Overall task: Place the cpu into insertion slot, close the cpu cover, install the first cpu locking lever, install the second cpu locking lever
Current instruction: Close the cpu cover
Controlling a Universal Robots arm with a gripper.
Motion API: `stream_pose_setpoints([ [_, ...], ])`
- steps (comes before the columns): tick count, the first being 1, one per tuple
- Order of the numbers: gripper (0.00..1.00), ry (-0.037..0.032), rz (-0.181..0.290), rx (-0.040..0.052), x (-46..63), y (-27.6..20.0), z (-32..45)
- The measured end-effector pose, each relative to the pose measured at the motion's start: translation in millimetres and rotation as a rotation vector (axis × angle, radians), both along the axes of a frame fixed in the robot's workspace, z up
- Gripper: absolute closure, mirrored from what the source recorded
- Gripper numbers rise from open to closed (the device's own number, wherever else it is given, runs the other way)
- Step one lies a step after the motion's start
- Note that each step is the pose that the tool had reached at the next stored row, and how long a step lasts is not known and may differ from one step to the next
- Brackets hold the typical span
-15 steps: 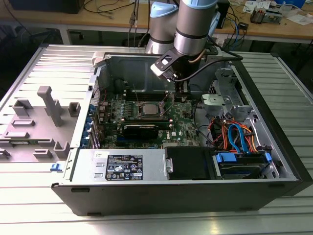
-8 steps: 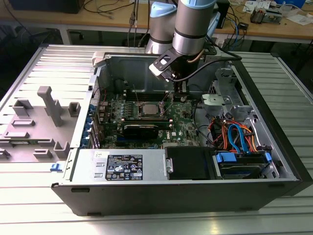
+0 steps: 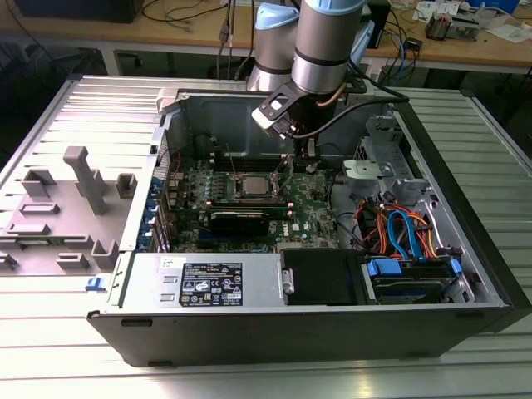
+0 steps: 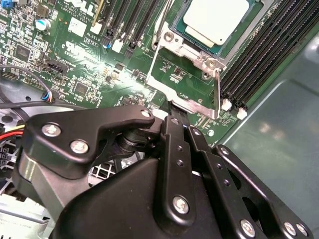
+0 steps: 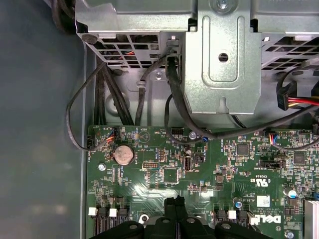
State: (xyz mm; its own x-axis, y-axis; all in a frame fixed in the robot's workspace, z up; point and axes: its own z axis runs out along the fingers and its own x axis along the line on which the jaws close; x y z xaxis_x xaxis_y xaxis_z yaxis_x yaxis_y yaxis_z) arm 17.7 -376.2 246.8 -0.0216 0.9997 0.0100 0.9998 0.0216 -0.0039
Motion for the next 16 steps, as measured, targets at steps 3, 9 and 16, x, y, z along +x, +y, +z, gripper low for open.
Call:
stream_pose_setpoints([
  [3, 0.89, 0.0, 0.0, 0.0, -1.3, 0.0, 0.0],
  [9, 0.89, 0.0, 0.0, 0.0, -3.4, 0.0, 0.0],
  [16, 0.89, 0.0, 0.0, 0.0, -8.0, 0.0, 0.0],
])
